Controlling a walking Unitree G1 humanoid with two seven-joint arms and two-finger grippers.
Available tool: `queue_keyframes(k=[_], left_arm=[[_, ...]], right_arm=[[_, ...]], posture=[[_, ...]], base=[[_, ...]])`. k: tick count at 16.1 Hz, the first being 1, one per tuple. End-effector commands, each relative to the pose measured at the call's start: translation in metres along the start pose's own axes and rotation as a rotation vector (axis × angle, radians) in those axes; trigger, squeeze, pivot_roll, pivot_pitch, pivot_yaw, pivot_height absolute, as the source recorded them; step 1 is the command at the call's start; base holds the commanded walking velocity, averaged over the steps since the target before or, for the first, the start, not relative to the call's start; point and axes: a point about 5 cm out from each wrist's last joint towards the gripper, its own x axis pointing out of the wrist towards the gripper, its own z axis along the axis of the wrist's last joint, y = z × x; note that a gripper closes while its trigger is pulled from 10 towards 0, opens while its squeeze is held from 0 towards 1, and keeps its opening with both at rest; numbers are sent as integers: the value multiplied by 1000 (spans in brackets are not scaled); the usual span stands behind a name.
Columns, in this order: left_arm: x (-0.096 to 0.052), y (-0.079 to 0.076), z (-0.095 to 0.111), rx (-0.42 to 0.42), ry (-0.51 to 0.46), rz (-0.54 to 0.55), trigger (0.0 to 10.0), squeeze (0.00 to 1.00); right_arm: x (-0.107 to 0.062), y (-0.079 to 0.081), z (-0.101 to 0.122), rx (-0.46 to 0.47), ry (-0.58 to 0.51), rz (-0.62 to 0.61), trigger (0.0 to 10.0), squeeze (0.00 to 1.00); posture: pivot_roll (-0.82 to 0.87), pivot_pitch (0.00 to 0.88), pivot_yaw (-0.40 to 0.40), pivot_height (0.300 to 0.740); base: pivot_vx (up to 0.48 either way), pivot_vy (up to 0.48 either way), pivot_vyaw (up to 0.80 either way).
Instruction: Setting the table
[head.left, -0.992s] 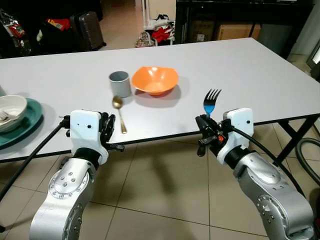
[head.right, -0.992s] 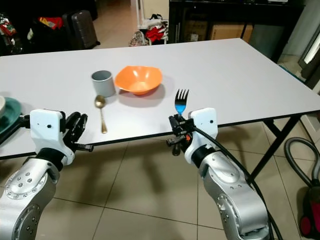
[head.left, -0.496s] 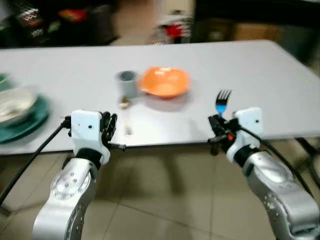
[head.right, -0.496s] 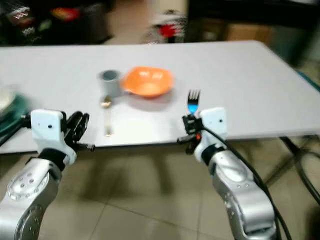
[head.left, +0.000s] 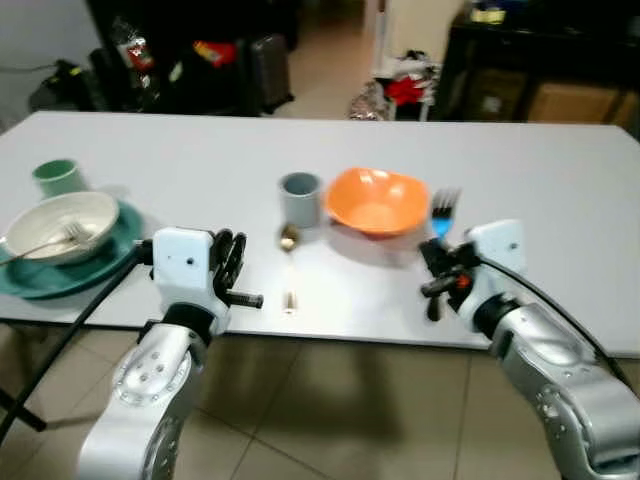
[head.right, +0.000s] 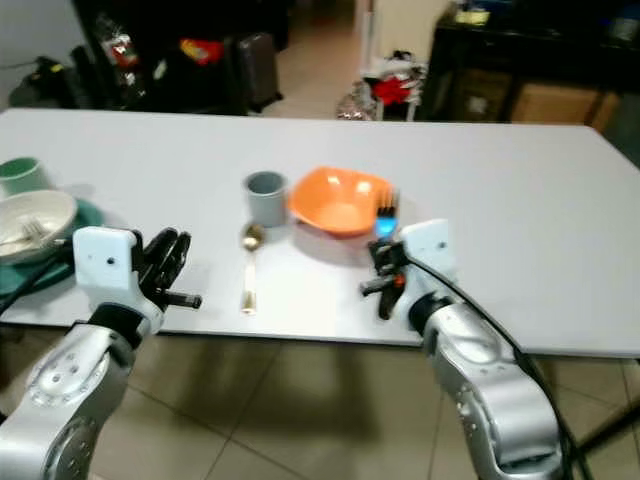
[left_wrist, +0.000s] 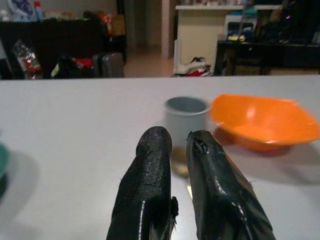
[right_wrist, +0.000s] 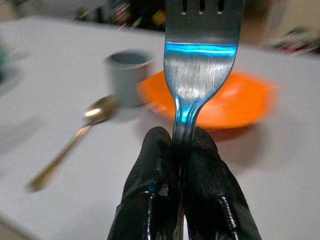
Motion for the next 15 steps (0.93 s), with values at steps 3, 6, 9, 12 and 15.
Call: queue_keyframes(k=[3, 6, 9, 12, 15], left_arm=[[-1, -9, 1, 31, 1, -130, 10000, 0], [0, -9, 2, 71, 13, -309, 10000, 0], [-3, -10, 4, 87, 37, -452, 10000, 0], [-4, -14, 3, 104, 61, -555, 10000, 0], [-10, -20, 2, 93, 83, -622, 10000, 0]], right_arm=[[-8, -5, 0, 67, 14, 14, 10000, 0], [-8, -9, 7, 152, 31, 42, 10000, 0], [-7, -19, 0, 206, 164, 58, 10000, 0], [-7, -29, -18, 333, 348, 155, 10000, 0], [-3, -29, -18, 374, 436, 221, 10000, 0]], posture=[[-88, 0, 20, 740], [-108, 0, 31, 740], [-125, 0, 47, 740], [-130, 0, 51, 740], [-129, 0, 43, 740]], base=[[0, 0, 0], [0, 0, 0], [0, 0, 0], [0, 0, 0], [0, 0, 0]])
